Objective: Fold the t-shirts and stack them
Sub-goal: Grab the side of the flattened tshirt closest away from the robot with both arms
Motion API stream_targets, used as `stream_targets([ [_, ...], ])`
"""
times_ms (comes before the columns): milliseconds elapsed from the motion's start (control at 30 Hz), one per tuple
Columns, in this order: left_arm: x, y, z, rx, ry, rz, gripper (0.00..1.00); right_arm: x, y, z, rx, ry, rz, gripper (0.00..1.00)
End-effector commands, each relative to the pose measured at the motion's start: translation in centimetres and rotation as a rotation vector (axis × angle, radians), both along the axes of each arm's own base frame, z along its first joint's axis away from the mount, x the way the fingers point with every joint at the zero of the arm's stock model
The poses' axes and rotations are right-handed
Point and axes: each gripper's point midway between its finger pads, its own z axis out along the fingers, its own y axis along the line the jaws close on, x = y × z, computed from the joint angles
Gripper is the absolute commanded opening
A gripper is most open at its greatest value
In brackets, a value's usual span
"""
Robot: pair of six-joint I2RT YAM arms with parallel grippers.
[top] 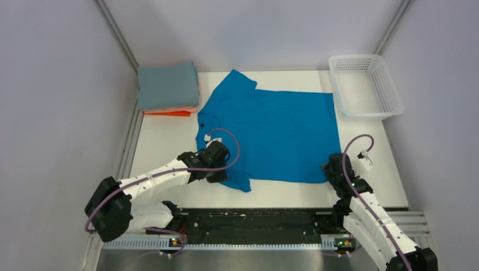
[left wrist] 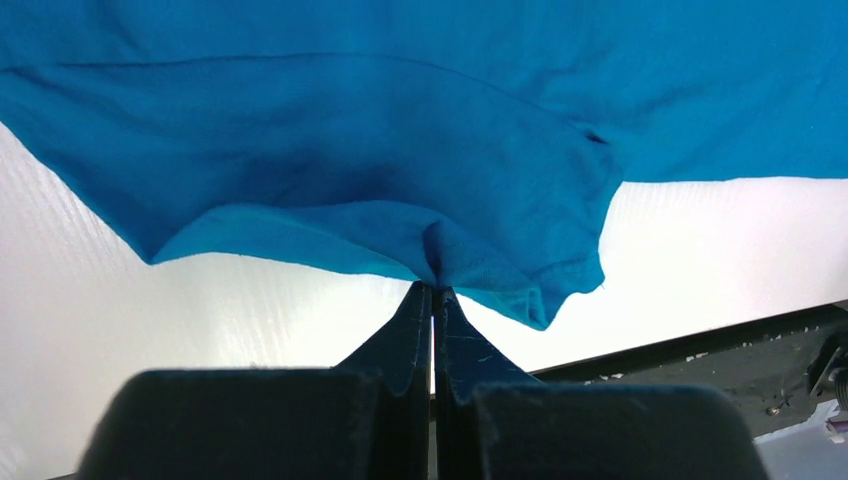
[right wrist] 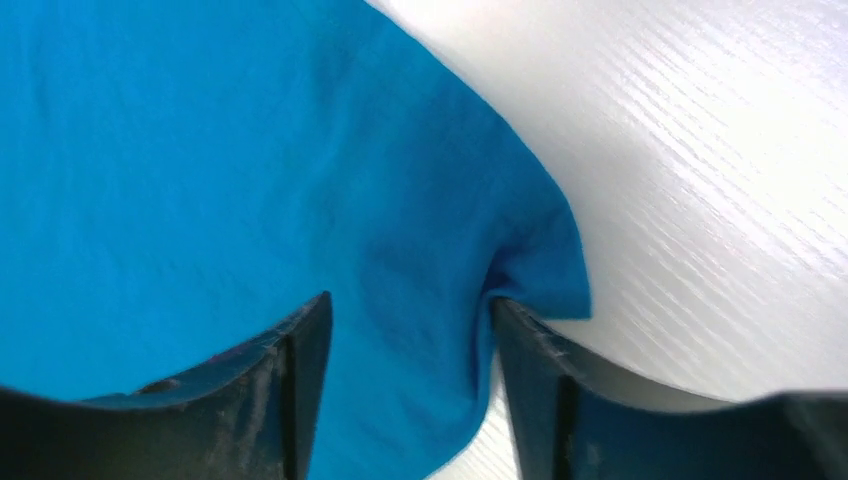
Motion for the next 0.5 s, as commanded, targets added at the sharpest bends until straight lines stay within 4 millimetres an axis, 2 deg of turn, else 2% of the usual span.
stream_targets([
  [0, 2.3, -0.5, 2.0, -0.035, -0.082, 0.006, 0.0, 0.2, -0.2, -1.6, -0.01, 0.006, -0.006, 0.47],
  [67, 2.7, -0.5, 2.3, -0.037, -0.086, 0.012, 0.0, 0.5, -0.1, -1.5, -0.008, -0.004, -0.003, 0.33],
  [300, 4.0, -0.5, 3.2, -0.046, -0.116, 0.028, 0.0, 1.0, -0.4, 0.5, -0.064, -0.028, 0.04, 0.08],
  [333, 4.3, -0.7, 3.5, -0.052, -0.123, 0.029, 0.0, 1.1, -0.4, 0.7, -0.068, -0.034, 0.046, 0.01],
  [467, 6.1, -1.1, 4.9, -0.081, -0.183, 0.035, 0.0, 1.9, -0.4, 1.7, -0.09, -0.062, 0.066, 0.0],
])
